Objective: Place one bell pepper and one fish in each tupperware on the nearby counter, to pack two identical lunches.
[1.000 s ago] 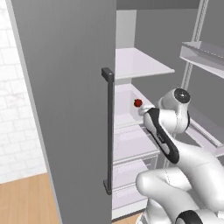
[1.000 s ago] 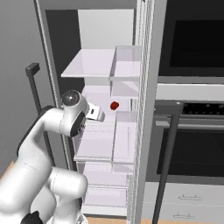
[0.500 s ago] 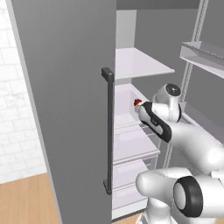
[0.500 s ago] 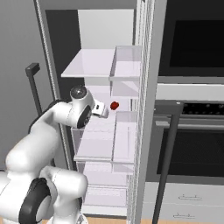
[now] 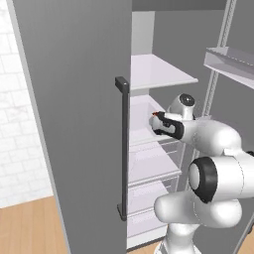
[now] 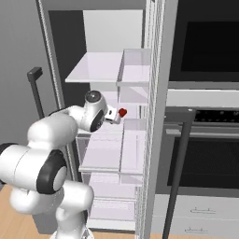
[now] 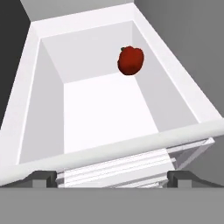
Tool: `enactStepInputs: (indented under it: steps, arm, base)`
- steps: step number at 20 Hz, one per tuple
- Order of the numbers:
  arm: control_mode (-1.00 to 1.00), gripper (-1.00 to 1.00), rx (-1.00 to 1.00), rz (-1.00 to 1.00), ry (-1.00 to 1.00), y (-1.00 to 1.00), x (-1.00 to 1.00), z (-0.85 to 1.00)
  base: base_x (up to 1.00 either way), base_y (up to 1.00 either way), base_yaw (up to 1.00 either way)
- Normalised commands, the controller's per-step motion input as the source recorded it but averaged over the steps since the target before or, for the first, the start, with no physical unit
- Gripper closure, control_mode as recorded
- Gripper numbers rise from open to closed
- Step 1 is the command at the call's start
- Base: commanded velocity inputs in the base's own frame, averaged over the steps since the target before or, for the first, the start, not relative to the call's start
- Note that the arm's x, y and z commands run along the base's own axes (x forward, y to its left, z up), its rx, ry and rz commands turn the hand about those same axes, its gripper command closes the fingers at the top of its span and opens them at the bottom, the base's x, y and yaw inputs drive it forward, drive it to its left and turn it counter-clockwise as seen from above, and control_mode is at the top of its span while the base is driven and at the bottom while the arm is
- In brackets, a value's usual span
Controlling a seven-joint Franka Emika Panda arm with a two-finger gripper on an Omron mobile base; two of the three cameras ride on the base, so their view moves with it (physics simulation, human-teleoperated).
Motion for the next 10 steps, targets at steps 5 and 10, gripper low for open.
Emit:
enactStepInputs:
  steps: [5,10]
  arm:
    - [-1.00,-1.00,0.00,0.00,0.00,-0.09,0.53,-0.26]
    - [-1.00,-1.00,0.00,0.00,0.00,-0.14,0.54,-0.15]
  base:
    - [0.00,0.00,0.00]
    - [0.00,0.00,0.00]
